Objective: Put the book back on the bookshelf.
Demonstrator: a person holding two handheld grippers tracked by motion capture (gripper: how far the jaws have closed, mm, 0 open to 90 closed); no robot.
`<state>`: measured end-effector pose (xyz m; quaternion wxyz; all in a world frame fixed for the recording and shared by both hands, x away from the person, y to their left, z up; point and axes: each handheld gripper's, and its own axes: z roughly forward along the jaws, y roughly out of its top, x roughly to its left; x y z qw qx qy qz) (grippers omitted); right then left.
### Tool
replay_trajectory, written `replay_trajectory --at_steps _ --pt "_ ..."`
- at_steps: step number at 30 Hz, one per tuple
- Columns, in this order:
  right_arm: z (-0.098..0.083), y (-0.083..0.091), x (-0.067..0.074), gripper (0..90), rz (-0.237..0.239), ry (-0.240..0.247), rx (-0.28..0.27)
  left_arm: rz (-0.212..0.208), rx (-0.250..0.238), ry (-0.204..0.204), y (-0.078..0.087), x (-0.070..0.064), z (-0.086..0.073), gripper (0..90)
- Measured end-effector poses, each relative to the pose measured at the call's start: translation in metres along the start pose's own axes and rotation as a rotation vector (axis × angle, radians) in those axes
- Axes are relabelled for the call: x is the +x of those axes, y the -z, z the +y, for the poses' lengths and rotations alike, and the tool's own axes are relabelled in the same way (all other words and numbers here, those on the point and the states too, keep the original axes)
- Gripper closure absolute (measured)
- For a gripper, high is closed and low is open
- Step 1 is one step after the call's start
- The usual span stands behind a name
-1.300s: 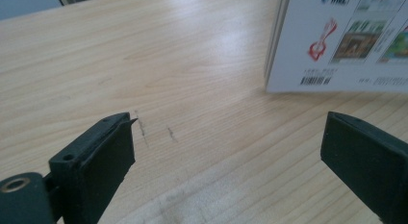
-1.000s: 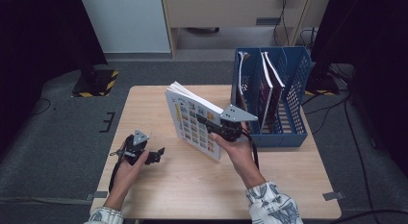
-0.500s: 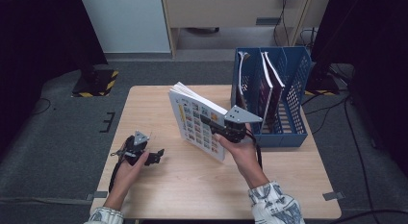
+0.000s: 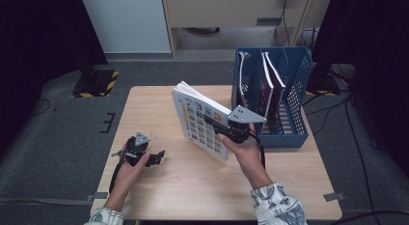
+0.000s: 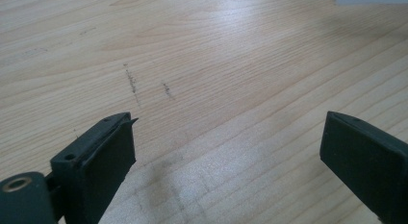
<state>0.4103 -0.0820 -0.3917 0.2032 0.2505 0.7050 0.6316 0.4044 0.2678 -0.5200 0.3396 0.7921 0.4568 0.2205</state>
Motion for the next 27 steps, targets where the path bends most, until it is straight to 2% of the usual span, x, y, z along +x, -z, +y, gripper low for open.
replay_trajectory --at_steps 18,27 --pt "0.000 0.010 0.001 73.9 -0.013 -0.001 0.014 -0.005 -0.001 0.014 0.001 0.002 -0.003 4.9" --pt "0.007 0.026 -0.004 73.9 -0.023 0.007 -0.002 0.006 -0.003 0.020 0.000 0.003 -0.002 5.1"
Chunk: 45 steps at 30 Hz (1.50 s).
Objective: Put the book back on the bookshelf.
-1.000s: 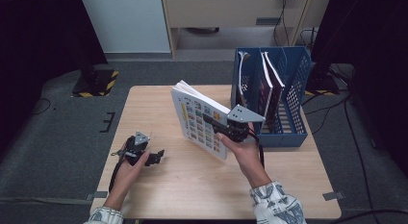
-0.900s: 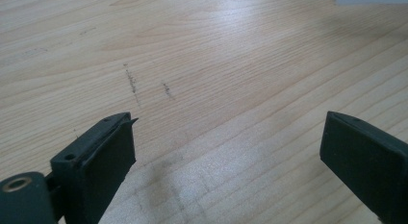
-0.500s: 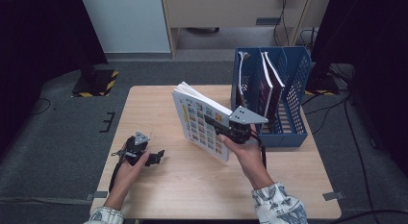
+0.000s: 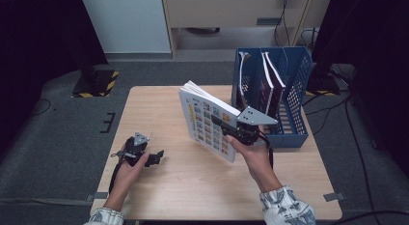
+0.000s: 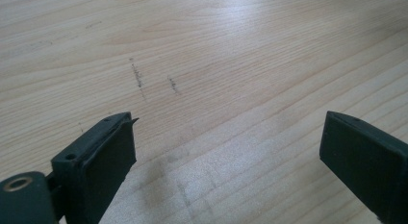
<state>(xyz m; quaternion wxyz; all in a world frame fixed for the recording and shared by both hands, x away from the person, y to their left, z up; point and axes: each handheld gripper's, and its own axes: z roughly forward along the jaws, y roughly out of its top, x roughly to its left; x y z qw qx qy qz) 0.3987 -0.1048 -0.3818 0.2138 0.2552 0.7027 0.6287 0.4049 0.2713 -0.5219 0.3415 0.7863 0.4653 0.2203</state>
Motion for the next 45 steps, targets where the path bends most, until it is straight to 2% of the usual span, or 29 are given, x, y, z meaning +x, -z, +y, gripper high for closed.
replay_trajectory --at_steps 7,18,45 --pt "0.000 0.012 -0.003 73.8 0.000 0.004 0.012 0.003 0.002 -0.002 0.000 0.000 0.000 5.0" --pt "-0.002 0.016 -0.004 73.8 0.012 0.009 0.034 0.006 0.002 0.004 0.001 0.002 -0.001 5.1" --pt "-0.011 0.044 -0.010 73.8 0.012 -0.012 0.035 0.008 0.002 0.000 0.001 0.001 -0.001 5.2"
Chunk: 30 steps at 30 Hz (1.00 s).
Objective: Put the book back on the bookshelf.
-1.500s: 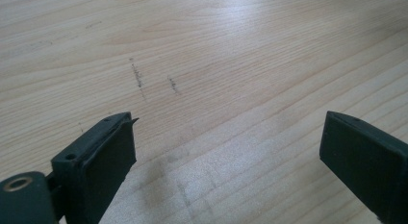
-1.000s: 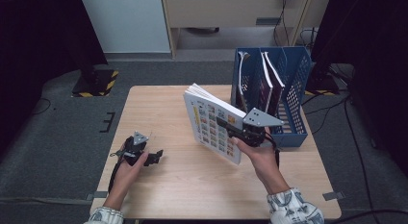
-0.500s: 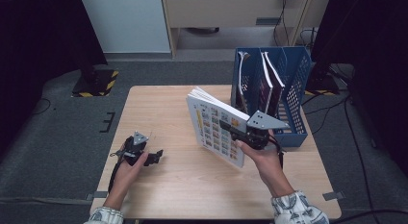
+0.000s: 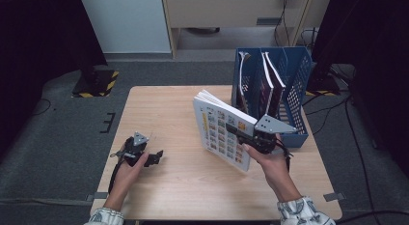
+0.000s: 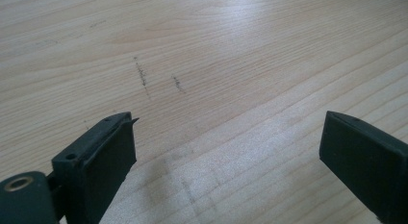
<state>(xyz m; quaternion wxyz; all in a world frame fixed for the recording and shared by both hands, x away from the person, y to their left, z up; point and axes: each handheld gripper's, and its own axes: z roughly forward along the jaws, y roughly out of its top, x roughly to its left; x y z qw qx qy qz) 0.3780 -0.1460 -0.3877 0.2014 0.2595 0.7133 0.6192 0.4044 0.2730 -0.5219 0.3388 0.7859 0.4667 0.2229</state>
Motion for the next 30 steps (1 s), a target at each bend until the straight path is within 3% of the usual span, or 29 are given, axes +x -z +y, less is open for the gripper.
replay_trajectory --at_steps 30 --pt "-0.002 0.036 -0.006 73.8 -0.020 -0.004 -0.001 0.001 0.005 -0.004 -0.001 0.000 0.000 5.2"
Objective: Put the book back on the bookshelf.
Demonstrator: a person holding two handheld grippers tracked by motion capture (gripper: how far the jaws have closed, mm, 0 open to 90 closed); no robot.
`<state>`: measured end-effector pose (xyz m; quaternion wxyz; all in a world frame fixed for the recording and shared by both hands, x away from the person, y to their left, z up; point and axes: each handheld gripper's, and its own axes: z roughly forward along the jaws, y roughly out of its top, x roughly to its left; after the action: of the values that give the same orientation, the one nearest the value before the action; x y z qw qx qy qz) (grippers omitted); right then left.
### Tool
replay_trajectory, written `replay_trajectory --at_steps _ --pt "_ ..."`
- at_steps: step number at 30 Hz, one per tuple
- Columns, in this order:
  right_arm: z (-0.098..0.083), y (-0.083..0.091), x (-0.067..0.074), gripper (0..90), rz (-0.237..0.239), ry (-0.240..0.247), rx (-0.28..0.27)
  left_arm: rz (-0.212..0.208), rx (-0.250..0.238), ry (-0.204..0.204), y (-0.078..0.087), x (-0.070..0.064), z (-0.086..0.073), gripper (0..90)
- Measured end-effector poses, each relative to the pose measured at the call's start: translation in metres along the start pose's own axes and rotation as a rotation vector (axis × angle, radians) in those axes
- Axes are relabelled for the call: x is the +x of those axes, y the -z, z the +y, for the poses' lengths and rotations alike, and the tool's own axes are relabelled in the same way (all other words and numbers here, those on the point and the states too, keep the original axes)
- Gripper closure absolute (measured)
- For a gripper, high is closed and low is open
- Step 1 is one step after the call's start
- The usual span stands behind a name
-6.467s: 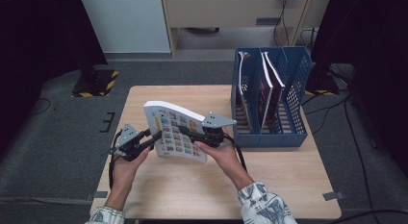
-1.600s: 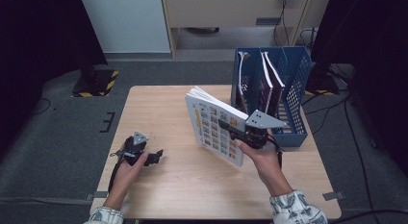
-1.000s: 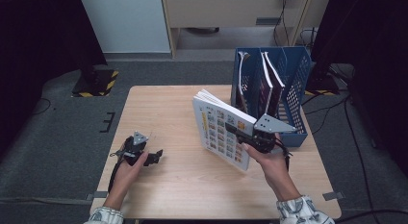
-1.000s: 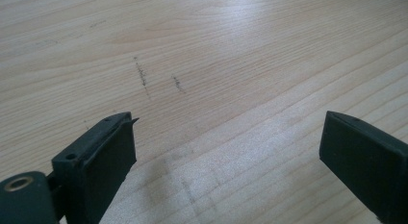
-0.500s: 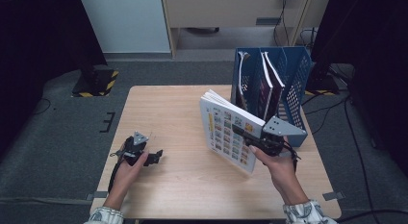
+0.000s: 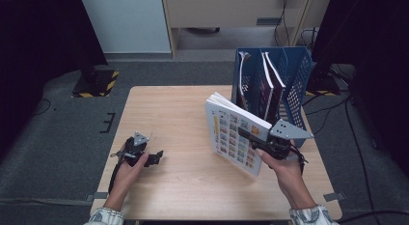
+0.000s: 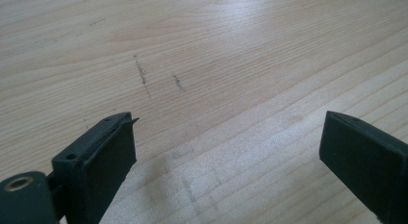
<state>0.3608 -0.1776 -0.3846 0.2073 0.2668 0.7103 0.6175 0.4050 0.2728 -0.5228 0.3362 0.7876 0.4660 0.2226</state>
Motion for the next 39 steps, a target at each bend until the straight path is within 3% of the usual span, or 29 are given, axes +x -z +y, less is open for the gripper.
replay_trajectory --at_steps 12,28,39 --pt "0.000 0.011 -0.002 73.8 -0.003 -0.003 0.007 0.000 0.003 0.003 -0.001 0.000 0.000 5.2" --pt "0.000 0.044 -0.006 73.8 -0.023 -0.007 0.012 0.004 0.006 0.002 0.000 0.000 0.000 5.2" --pt "-0.001 0.055 -0.012 73.8 -0.037 -0.017 0.014 0.005 0.005 0.002 0.000 0.001 -0.001 5.0"
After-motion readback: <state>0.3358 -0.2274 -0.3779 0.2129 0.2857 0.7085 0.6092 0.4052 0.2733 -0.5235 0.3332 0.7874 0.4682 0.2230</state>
